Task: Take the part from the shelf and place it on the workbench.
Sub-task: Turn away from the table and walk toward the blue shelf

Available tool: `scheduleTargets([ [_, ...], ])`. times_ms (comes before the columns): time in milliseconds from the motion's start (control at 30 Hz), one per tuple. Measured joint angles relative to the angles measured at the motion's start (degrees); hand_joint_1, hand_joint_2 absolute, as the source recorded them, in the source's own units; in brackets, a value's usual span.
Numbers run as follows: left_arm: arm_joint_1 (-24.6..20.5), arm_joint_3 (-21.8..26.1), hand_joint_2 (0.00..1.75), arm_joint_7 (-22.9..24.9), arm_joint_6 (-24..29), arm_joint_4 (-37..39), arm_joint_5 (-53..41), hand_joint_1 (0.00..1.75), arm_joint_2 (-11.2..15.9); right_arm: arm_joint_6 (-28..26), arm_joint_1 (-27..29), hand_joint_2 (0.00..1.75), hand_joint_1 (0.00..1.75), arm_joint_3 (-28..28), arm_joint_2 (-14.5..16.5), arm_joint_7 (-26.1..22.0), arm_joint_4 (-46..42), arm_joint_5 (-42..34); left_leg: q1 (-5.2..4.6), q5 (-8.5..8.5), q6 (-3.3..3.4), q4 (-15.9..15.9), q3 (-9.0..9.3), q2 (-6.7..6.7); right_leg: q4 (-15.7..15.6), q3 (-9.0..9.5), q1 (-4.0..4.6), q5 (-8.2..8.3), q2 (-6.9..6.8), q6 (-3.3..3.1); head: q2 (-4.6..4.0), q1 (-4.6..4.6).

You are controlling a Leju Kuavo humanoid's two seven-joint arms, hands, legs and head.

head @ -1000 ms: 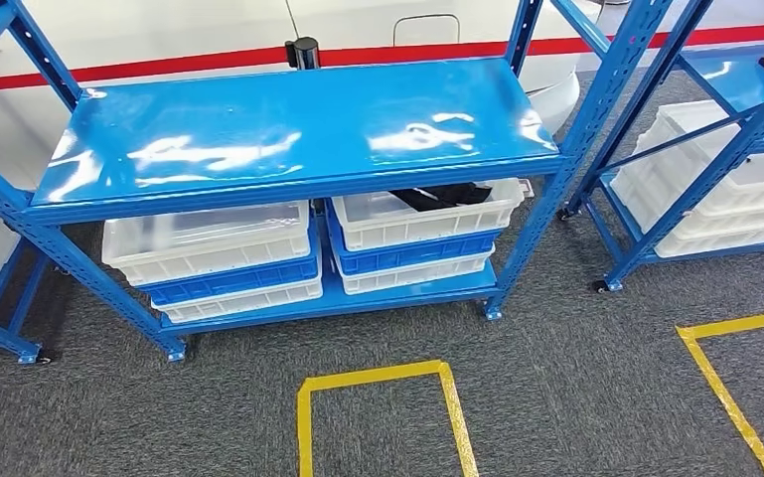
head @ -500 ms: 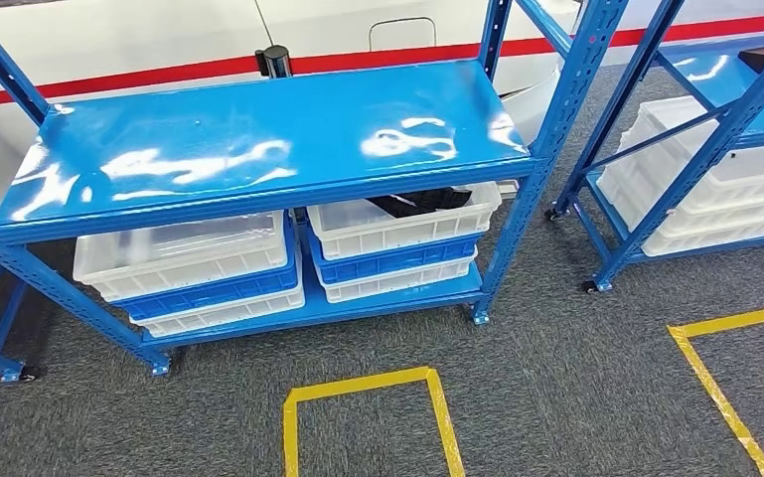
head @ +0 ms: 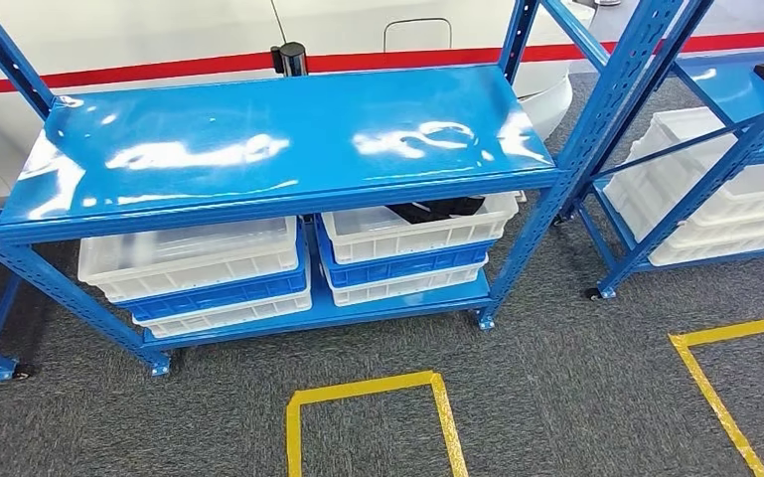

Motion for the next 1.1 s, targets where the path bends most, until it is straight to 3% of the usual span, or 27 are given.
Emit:
scheduleTargets([
  [67, 0.0, 0.0, 0.0, 0.0, 0.1, 0.0, -0.1, 0.0, -0.1, 0.0, -0.1, 0.0, 0.0, 0.0, -0.1, 0.0, 0.0, 0.1, -0.33, -0.58, -0.53, 0.1, 0.36, -0.09, -5.9, 2.62, 0.17, 2.65, -0.16, -0.37, 0.0, 0.01],
  [133, -0.1, 0.0, 0.0, -0.1, 0.1, 0.0, -0.2, 0.0, -0.1, 0.0, -0.1, 0.0, 0.0, 0.0, -0.1, 0.0, 0.0, 0.2, -0.56, -1.03, -1.12, 0.1, 0.61, -0.1, -7.0, 3.36, 0.44, 3.23, -0.17, -1.48, 0.0, -0.02],
  [233, -0.1, 0.0, 0.0, -0.1, 0.2, -0.1, -0.3, 0.0, 0.0, 0.0, -0.1, 0.0, 0.0, 0.0, -0.1, 0.0, 0.0, 0.3, -0.3, -2.13, -2.05, 1.3, 0.65, 0.02, -7.4, 4.19, -0.11, 3.25, -0.12, -2.8, 0.0, -0.15],
  [267, -0.2, 0.0, 0.0, -0.1, 0.2, -0.1, -0.3, 0.0, 0.0, 0.0, -0.1, 0.0, 0.0, 0.0, -0.1, 0.0, 0.0, 0.4, -0.22, -3.32, -2.35, 3.5, -0.22, 0.07, -7.6, 4.57, -0.39, 3.16, -0.13, -3.21, 0.0, -0.26],
  [333, -0.1, 0.1, 0.0, -0.1, 0.2, -0.1, -0.3, 0.0, 0.0, 0.0, -0.2, 0.0, 0.0, 0.0, -0.1, 0.0, 0.0, 0.5, 0.01, -6.62, -2.82, 10.9, -4.01, 0.13, -7.6, 5.07, -0.44, 2.78, -0.18, -3.87, 0.0, -0.43],
  [400, 0.0, 0.1, 0.0, -0.1, 0.1, -0.1, -0.3, 0.0, -0.1, 0.0, -0.2, 0.0, 0.0, 0.0, -0.1, 0.0, 0.0, 0.5, 0.3, -7.88, -3.21, 16.4, -7.54, 0.15, -7.6, 5.5, -0.42, 2.42, -0.11, -4.03, 0.01, -0.42],
  [433, 0.0, 0.2, 0.0, -0.1, 0.1, -0.1, -0.3, 0.0, -0.1, 0.0, -0.1, 0.0, 0.0, 0.0, -0.1, 0.0, 0.0, 0.5, 0.46, -6.77, -3.33, 16.2, -7.87, 0.18, -7.6, 5.8, -0.46, 2.19, 0.0, -3.96, 0.01, -0.44],
  [467, 0.0, 0.2, 0.0, -0.1, 0.1, -0.1, -0.3, 0.0, 0.0, 0.0, -0.1, 0.0, 0.0, 0.0, -0.1, 0.0, 0.0, 0.6, 0.63, -4.67, -3.42, 13.7, -7.07, 0.21, -7.5, 6.22, -0.55, 1.91, 0.12, -3.75, 0.01, -0.44],
  [533, 0.0, 0.3, 0.0, -0.1, 0.1, 0.0, -0.3, 0.0, 0.0, 0.0, 0.0, 0.0, 0.0, 0.0, -0.1, 0.0, 0.0, 0.6, 0.88, -0.35, -3.52, 6.1, -3.7, 0.22, -7.5, 6.96, -0.56, 1.21, 0.33, -3.09, 0.01, -0.5],
  [567, 0.0, 0.4, 0.0, -0.1, 0.1, 0.0, -0.3, 0.0, 0.0, 0.0, 0.0, 0.0, 0.0, 0.0, 0.0, 0.0, 0.0, 0.7, 0.87, 0.71, -3.39, 3.2, -2.33, 0.13, -7.5, 7.14, -0.46, 0.85, 0.37, -2.69, 0.01, -0.59],
  [600, 0.0, 0.4, 0.0, -0.2, 0.1, 0.0, -0.3, 0.0, 0.0, -0.1, -0.1, 0.0, 0.0, 0.0, 0.0, 0.0, 0.0, 0.8, 0.77, 0.94, -3.14, 1.7, -1.58, 0.04, -7.5, 7.2, -0.33, 0.57, 0.39, -2.31, 0.01, -0.63],
  [733, -0.1, 0.4, 0.0, -0.2, 0.0, 0.0, -0.4, 0.0, -0.1, -0.2, -0.3, 0.0, 0.0, 0.0, 0.0, 0.0, 0.0, 1.0, 0.34, 0.42, -1.36, 0.9, -1.14, -0.12, -7.6, 7.41, -0.5, 0.04, 0.32, -1.03, 0.0, -0.61],
  [800, -0.1, 0.5, 0.0, -0.2, 0.0, 0.0, -0.5, 0.0, -0.1, -0.2, -0.3, 0.0, 0.0, 0.0, 0.0, 0.0, 0.0, 1.0, 0.49, 0.37, -0.65, 0.6, -0.81, -0.11, -3.6, 5.36, -0.42, -1.56, 0.22, -1.05, 0.0, -0.4],
  [900, -0.2, 0.6, 0.0, -0.2, -0.1, 0.0, -0.6, 0.0, -0.1, -0.2, -0.2, 0.0, 0.0, 0.0, 0.0, 0.0, 0.0, 1.0, 0.23, -0.14, 0.02, 0.6, -0.54, -0.1, 6.9, -1.48, -0.32, -4.63, 0.19, -1.57, 0.0, -0.32],
  [933, -0.1, 0.7, 0.0, -0.2, -0.1, 0.0, -0.6, 0.0, -0.1, -0.2, -0.1, 0.0, 0.0, 0.0, 0.0, 0.0, 0.0, 1.0, 0.15, -0.38, 0.13, 0.6, -0.31, -0.14, 8.2, -2.83, -0.29, -4.4, 0.19, -1.42, 0.0, -0.33],
  [967, -0.1, 0.7, 0.0, -0.1, -0.1, 0.0, -0.6, 0.0, -0.1, -0.2, 0.0, 0.0, 0.0, 0.0, 0.0, 0.0, 0.0, 1.0, 0.1, -0.65, 0.15, 0.6, 0.04, -0.22, 7.2, -3.03, -0.25, -3.19, 0.19, -1.08, 0.0, -0.32],
  [1033, 0.0, 0.7, 0.0, 0.0, -0.1, 0.0, -0.6, 0.0, -0.1, -0.2, 0.0, 0.0, 0.0, 0.0, 0.0, 0.0, 0.0, 1.0, 0.08, -1.3, -0.07, 0.6, 0.89, -0.36, 0.2, -0.73, -0.12, 0.71, 0.12, -0.49, 0.0, -0.27],
  [1100, -0.1, 0.7, 0.0, 0.1, -0.1, 0.0, -0.6, 0.0, -0.2, -0.2, -0.1, 0.0, 0.0, 0.0, 0.0, 0.1, 0.0, 1.0, -0.21, -2.12, -0.6, 0.6, 1.6, -0.5, -5.5, 1.74, 0.2, 3.23, 0.05, -0.82, 0.0, -0.22],
])
